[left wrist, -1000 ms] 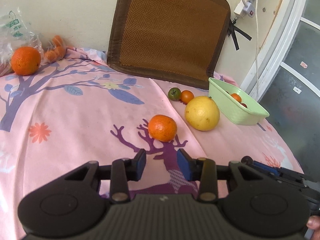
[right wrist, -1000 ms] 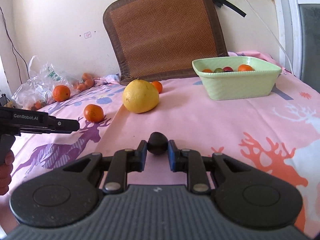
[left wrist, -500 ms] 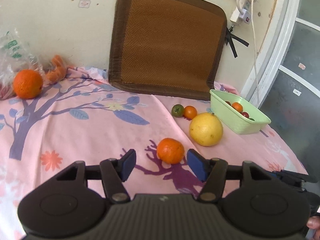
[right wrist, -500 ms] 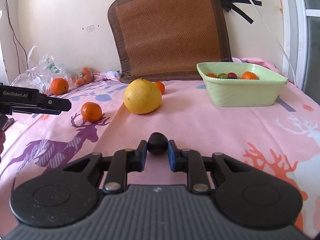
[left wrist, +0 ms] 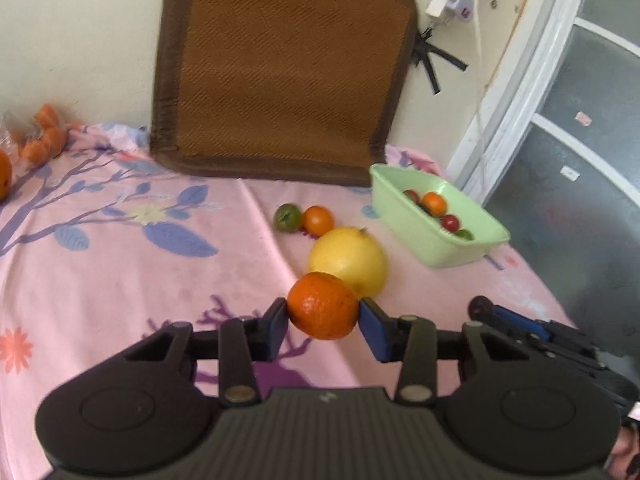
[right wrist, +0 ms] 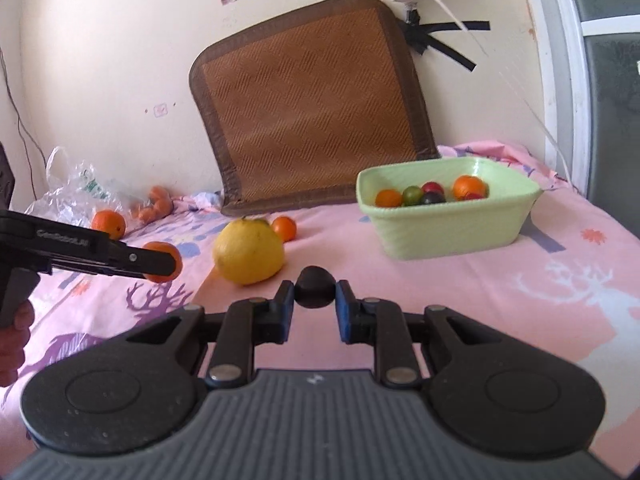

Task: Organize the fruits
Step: 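Carry plum and tangerine into the green basket and open both tools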

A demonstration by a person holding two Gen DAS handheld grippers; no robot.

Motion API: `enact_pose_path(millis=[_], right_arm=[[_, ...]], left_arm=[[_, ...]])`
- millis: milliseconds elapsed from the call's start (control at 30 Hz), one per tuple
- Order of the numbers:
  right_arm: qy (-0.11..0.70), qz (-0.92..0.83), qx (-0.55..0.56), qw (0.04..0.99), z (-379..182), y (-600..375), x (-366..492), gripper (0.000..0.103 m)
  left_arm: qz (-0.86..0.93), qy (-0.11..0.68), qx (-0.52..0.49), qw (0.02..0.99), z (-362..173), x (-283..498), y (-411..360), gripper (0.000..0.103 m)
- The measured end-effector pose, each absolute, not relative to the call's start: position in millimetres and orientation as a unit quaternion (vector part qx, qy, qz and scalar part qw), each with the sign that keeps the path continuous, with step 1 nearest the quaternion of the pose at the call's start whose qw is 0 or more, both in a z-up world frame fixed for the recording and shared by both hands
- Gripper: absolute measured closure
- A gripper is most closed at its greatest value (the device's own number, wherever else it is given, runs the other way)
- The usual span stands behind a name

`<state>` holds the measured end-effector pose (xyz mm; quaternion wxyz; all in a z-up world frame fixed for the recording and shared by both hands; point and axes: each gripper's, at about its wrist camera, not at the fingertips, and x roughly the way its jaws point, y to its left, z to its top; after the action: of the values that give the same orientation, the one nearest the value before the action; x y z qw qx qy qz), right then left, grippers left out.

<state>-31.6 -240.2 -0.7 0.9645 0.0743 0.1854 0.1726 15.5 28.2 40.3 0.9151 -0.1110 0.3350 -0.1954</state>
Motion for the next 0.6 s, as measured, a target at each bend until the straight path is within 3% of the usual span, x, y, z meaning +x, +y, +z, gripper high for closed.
enact_pose_path(millis=[233,600], right_arm=[[0.127,0.125,0.077,0.981,18.9,-285.1,5.8,0.078],[0.157,0.113,0.070,0.979,-3.3,-302.7,56.7,0.077]], left_arm=[[-0.266,0.280,-0.065,0.920,88.4,57.4,-57.7,0.063],[-0.243,0.339,-0.039,0.908,46.6,153.2,-136.5,0.063]])
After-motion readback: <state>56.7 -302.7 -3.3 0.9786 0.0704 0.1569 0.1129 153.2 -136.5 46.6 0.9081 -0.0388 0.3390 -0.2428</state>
